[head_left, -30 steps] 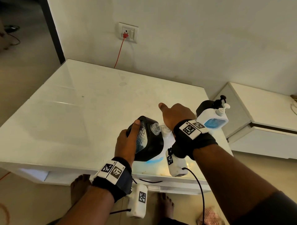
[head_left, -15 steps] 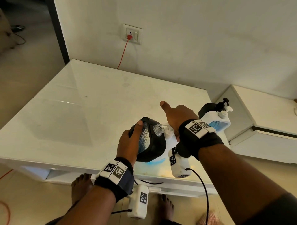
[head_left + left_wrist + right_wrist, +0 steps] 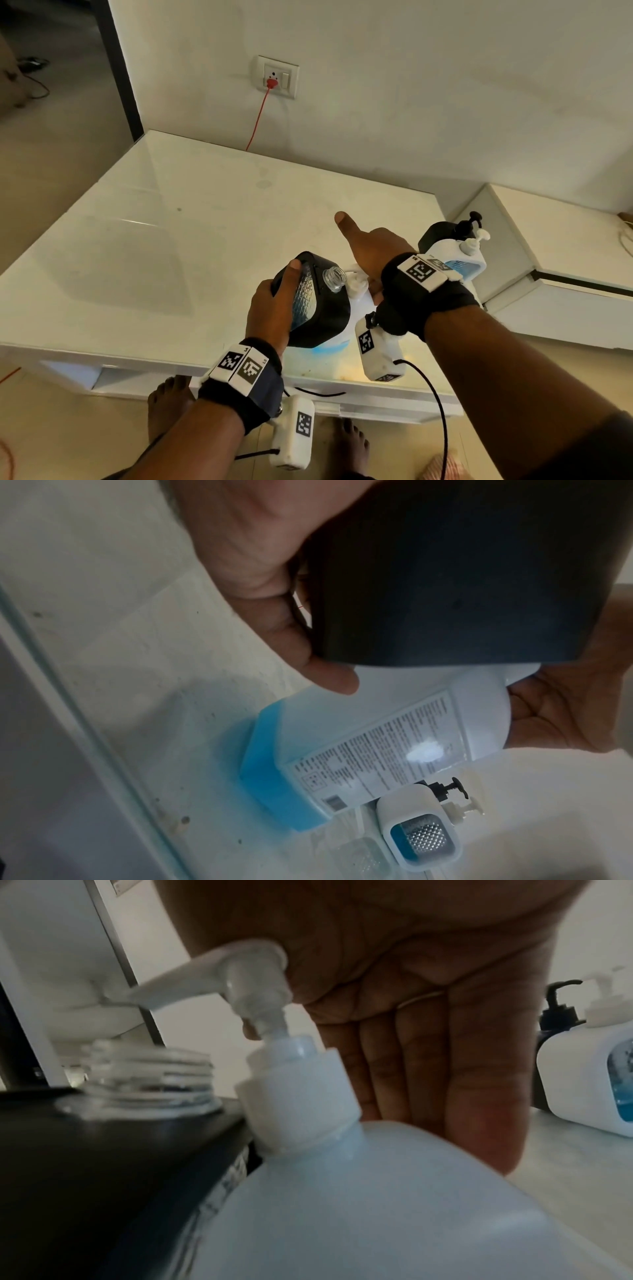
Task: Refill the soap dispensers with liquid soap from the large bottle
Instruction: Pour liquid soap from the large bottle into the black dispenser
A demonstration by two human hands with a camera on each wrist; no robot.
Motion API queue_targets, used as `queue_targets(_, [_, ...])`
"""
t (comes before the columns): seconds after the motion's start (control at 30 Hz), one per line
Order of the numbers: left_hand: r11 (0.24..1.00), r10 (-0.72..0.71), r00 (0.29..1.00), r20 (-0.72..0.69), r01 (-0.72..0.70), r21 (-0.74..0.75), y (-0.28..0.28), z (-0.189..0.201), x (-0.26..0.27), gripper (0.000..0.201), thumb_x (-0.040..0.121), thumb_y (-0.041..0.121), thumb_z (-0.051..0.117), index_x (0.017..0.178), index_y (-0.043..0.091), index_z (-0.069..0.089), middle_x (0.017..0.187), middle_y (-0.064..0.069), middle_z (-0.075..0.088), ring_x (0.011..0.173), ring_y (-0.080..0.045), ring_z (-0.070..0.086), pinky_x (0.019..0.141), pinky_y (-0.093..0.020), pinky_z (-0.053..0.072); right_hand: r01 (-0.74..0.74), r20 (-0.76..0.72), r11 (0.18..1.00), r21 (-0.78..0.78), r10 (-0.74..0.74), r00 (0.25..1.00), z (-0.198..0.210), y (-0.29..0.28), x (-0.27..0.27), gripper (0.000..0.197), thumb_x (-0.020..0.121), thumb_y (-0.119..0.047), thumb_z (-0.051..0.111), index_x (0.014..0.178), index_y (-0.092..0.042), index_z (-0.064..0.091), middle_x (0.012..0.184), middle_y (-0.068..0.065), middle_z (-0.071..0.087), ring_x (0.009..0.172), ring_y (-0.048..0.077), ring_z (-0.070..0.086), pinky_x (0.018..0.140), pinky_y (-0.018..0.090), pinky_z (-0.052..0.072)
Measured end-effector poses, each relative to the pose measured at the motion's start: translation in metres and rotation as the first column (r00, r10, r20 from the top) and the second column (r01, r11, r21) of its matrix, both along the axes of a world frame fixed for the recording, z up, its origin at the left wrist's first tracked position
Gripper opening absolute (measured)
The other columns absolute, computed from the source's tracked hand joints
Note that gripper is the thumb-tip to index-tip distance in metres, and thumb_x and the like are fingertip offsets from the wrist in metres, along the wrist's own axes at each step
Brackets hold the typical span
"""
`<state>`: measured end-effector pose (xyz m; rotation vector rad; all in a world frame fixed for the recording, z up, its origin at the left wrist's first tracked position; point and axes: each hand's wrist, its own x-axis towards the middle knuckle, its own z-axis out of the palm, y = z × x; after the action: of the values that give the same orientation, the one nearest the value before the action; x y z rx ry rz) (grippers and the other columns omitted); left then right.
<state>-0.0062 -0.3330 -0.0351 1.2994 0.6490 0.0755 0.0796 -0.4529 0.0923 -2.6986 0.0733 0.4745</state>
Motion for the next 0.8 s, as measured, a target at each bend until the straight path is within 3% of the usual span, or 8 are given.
queue_targets(0.23, [1.000, 0.005, 1.000, -0.005, -0.005, -0.010, 0.000, -0.003, -0.001, 0.104, 0.053, 0.099, 0.054, 0.117, 0.019, 0.070, 0.109, -0.005, 0.076, 0.103, -0.028, 0.071, 0.097, -0.052, 0.058, 0.043, 0.090, 0.995, -0.093, -0.035, 0.995, -0.014, -0.004, 0.002, 0.062, 0.093, -0.068, 0.038, 0.095, -0.012, 0.063, 0.091, 0.006, 0.067, 0.084, 0.027, 0.062, 0.075, 0.035, 0.044])
queue_targets(0.4, [0.999, 0.025, 1.000, -0.015, -0.026, -0.031, 0.000, 0.001, -0.001, 0.105, 0.051, 0.097, 0.055, 0.117, 0.017, 0.070, 0.110, -0.006, 0.075, 0.104, -0.030, 0.071, 0.099, -0.053, 0.057, 0.032, 0.128, 0.987, -0.159, -0.011, 0.992, -0.013, 0.000, 0.001, 0.054, 0.096, -0.064, 0.038, 0.077, -0.015, 0.050, 0.077, 0.001, 0.050, 0.076, 0.021, 0.048, 0.074, 0.034, 0.032])
queue_targets(0.47, [1.000, 0.016, 1.000, -0.014, -0.016, -0.022, 0.000, 0.002, -0.002, 0.105, 0.051, 0.097, 0.054, 0.118, 0.018, 0.069, 0.110, -0.006, 0.075, 0.104, -0.029, 0.071, 0.098, -0.053, 0.057, 0.018, 0.107, 0.987, -0.162, 0.000, 0.994, -0.012, 0.000, 0.001, 0.059, 0.094, -0.068, 0.036, 0.078, -0.013, 0.051, 0.076, 0.001, 0.052, 0.076, 0.022, 0.051, 0.075, 0.034, 0.037])
queue_targets(0.57, [1.000, 0.013, 1.000, -0.008, -0.013, -0.010, 0.000, 0.004, -0.003, 0.103, 0.051, 0.096, 0.054, 0.118, 0.018, 0.068, 0.110, -0.005, 0.074, 0.103, -0.028, 0.071, 0.097, -0.053, 0.057, 0.004, 0.017, 0.996, -0.091, -0.002, 1.000, -0.008, 0.001, 0.004, 0.075, 0.087, -0.081, 0.029, 0.074, -0.013, 0.057, 0.073, 0.006, 0.063, 0.079, 0.029, 0.065, 0.084, 0.040, 0.053])
queue_targets(0.8, [1.000, 0.013, 1.000, -0.017, -0.013, -0.014, 0.000, 0.007, -0.004, 0.103, 0.052, 0.095, 0.053, 0.120, 0.019, 0.067, 0.111, -0.004, 0.074, 0.103, -0.027, 0.070, 0.097, -0.052, 0.058, -0.007, 0.058, 0.997, -0.076, 0.011, 0.998, -0.011, 0.000, 0.008, 0.070, 0.089, -0.077, 0.030, 0.072, -0.014, 0.057, 0.078, 0.007, 0.066, 0.081, 0.029, 0.066, 0.086, 0.041, 0.053])
